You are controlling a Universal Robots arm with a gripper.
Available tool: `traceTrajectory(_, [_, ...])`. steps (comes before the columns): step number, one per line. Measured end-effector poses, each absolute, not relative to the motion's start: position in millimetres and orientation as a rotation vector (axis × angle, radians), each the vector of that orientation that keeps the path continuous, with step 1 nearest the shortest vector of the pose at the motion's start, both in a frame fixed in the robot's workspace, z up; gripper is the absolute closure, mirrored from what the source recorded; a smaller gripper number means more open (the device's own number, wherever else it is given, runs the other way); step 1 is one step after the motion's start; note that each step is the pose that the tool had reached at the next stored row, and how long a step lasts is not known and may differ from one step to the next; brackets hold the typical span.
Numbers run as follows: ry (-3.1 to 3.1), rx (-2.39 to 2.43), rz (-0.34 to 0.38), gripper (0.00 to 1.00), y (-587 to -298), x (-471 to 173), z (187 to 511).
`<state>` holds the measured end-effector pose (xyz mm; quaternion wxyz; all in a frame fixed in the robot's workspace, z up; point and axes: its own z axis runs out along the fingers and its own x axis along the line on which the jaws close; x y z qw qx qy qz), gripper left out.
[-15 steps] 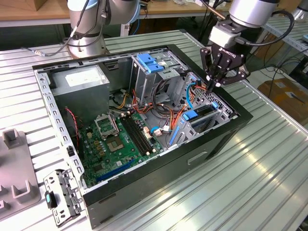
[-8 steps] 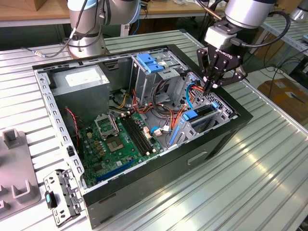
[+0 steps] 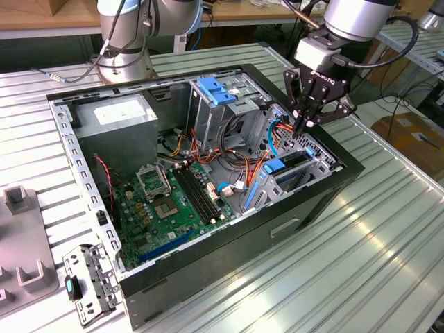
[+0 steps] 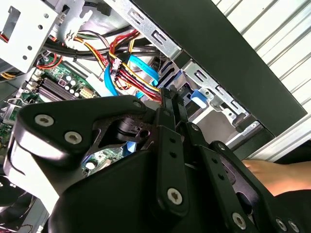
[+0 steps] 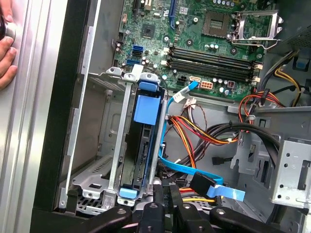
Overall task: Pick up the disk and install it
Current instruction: 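Insert the first disk wire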
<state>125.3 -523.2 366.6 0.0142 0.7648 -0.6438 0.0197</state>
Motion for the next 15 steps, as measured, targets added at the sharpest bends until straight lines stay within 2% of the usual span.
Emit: traceTrajectory(15, [-2.094, 2.301, 0.06, 0.84, -523.2, 125.2, 366.5])
